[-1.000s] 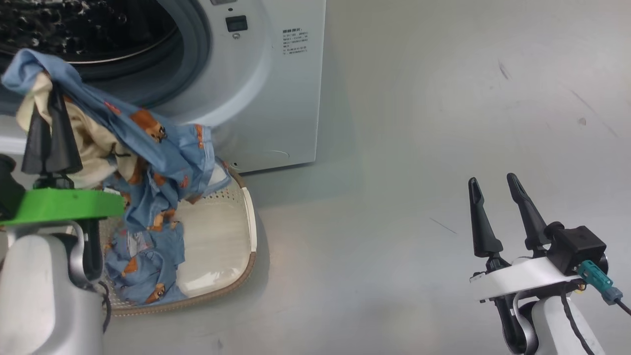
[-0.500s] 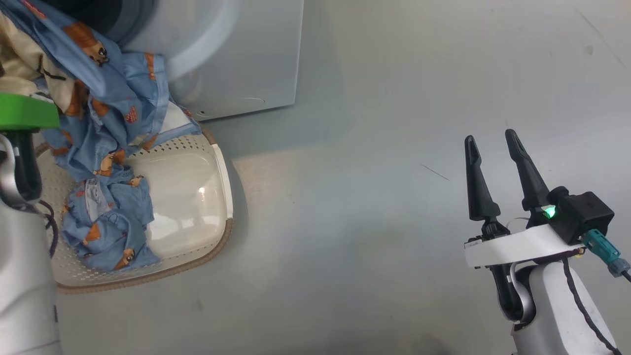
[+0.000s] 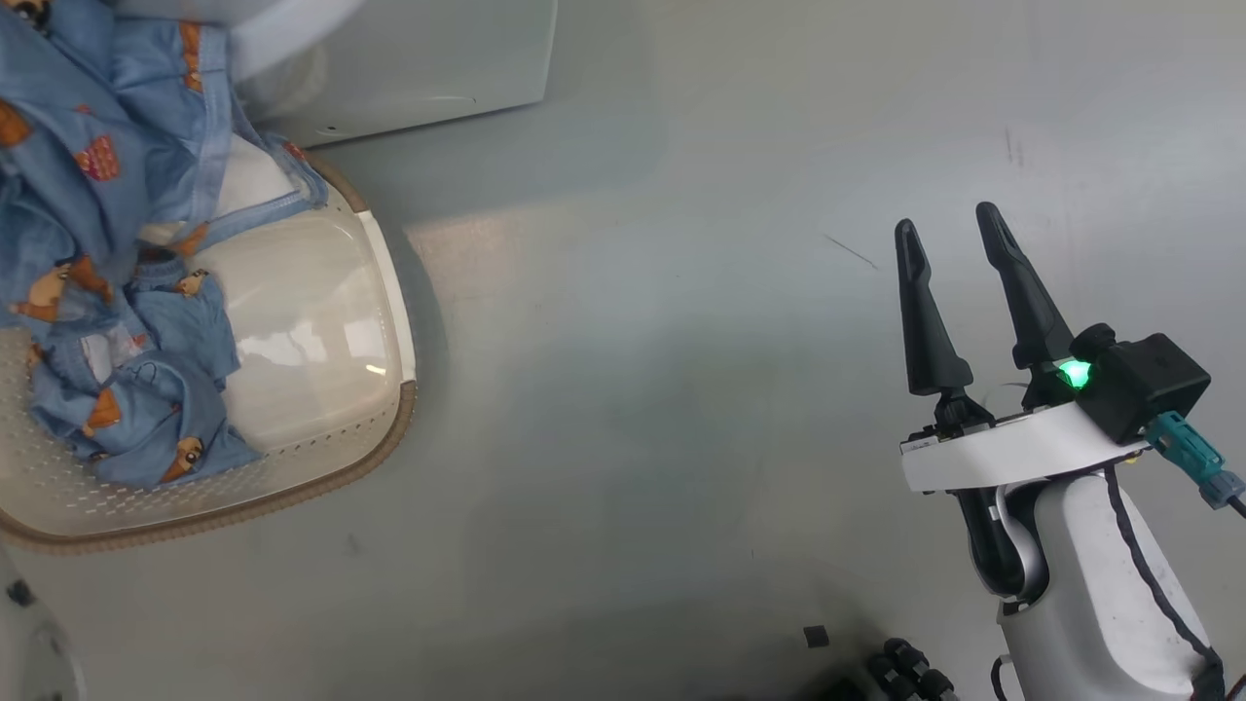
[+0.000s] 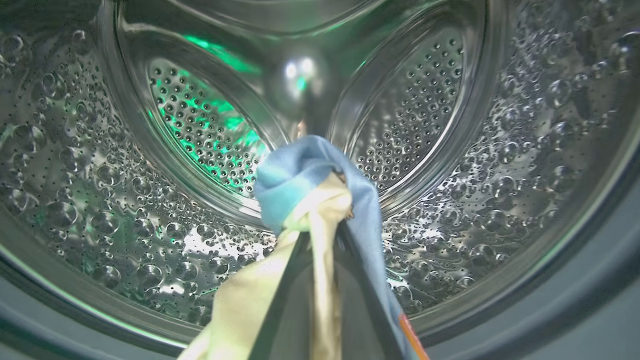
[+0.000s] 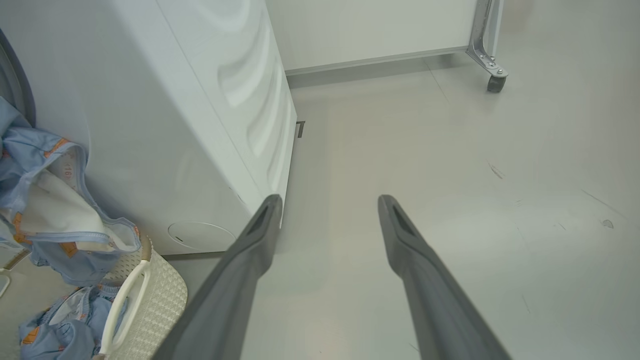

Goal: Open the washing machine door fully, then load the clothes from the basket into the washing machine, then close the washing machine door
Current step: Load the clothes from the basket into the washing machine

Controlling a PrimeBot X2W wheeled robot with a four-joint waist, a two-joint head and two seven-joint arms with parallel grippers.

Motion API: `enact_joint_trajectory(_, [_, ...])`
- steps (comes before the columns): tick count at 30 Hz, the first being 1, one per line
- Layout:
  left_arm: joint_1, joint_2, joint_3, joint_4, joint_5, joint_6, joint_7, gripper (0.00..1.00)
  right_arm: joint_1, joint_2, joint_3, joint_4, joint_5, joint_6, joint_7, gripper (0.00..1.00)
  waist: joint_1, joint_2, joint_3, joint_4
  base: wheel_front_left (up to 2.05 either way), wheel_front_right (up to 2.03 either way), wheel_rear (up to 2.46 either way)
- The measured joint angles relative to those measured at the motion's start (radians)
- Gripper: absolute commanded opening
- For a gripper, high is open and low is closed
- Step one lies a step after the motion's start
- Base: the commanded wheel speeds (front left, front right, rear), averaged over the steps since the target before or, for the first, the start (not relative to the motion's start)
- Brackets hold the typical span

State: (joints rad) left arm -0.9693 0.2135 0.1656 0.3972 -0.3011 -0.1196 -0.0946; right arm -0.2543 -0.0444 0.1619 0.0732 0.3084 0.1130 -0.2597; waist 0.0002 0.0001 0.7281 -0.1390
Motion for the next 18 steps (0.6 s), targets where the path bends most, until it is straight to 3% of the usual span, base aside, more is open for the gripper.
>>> enact_joint_trajectory(6, [-0.123, 0.012, -0.003, 0.04, -0.052, 0.0, 0.089, 0.0, -0.02, -0.001, 0.023, 0.0, 0.02, -0.001, 0.0, 1.0, 0.0, 0.0, 0.059, -0.013, 0.0, 0.0, 0.0])
enact_joint_trajectory(13, [-0.26, 0.105, -0.033, 0.05, -0.059, -0.001, 0.228, 0.0, -0.05, -0.001, 0.071, 0.0, 0.063, -0.001, 0.0, 1.0, -0.0001, 0.0, 0.129, -0.031, 0.0, 0.0, 0.0])
enact_joint_trajectory(18, [-0.338, 0.141, -0.04, 0.064, -0.111, -0.002, 0.338, 0.0, -0.068, -0.001, 0.1, 0.003, 0.089, -0.002, 0.0, 1.0, -0.0001, 0.0, 0.178, -0.047, 0.0, 0.0, 0.0])
